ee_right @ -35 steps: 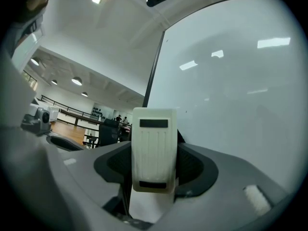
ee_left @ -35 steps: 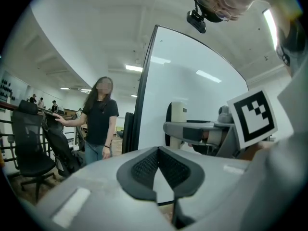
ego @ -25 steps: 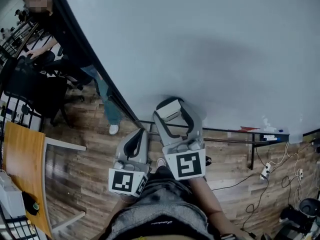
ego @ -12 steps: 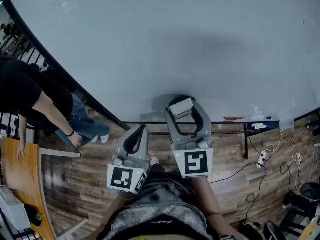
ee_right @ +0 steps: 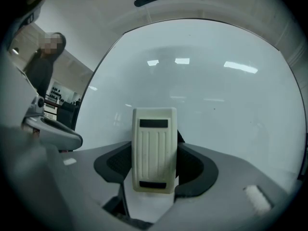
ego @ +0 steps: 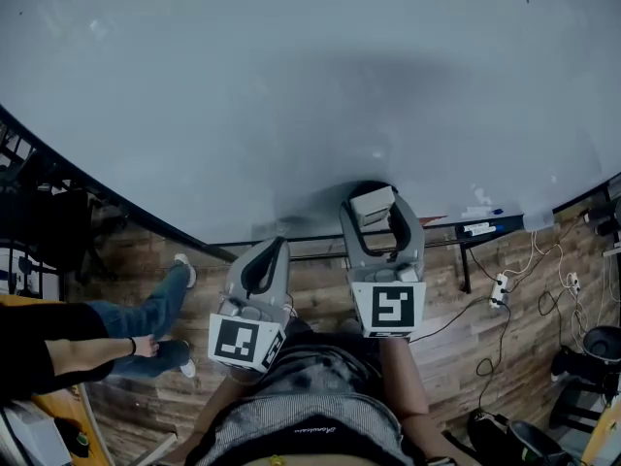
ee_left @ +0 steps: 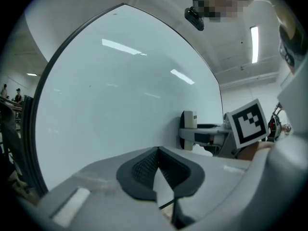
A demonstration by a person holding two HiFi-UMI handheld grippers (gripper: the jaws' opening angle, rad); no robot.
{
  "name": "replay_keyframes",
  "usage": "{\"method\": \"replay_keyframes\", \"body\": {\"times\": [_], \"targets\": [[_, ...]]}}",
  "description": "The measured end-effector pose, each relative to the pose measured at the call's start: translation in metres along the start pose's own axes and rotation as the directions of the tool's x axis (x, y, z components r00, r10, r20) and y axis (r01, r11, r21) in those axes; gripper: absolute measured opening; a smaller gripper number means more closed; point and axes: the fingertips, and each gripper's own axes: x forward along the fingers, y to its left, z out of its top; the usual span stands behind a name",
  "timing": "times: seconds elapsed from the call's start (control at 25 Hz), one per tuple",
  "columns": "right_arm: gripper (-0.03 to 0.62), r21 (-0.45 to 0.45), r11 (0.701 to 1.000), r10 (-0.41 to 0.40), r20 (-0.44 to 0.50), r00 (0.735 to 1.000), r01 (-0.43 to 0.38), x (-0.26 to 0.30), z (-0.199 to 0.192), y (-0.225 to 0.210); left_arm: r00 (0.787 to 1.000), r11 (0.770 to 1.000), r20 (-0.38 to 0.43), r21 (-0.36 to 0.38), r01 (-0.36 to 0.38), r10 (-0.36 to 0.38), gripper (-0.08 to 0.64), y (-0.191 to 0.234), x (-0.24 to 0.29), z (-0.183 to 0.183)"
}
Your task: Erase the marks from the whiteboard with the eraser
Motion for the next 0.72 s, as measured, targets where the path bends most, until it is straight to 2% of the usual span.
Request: {"method": "replay_keyframes", "body": {"times": [0.28, 0.48, 0.72], "targets": [[0.259, 0.006, 1.0, -0.03, -0.022, 0.999, 0.03, -0.009, -0.008, -0.036, 0.999, 0.999, -0.001, -0.003, 0.043, -0.043, 0.004, -0.027, 0.028, 0.005], [0.259, 0.009, 1.0, -0.001, -0.036, 0.999, 0.002, -0.011, -0.019, -0.048, 0.998, 0.998, -0.005, -0.001, 0.07, -0.07, 0.003, -0.049, 0.054, -0.002], [0.261, 0.063, 0.998, 0.033, -0.047, 0.998, -0.03, -0.018, -0.031, -0.055, 0.996, 0.996, 0.022, -0.01, 0.092, -0.092, 0.003, -0.069, 0.074, 0.0]]}}
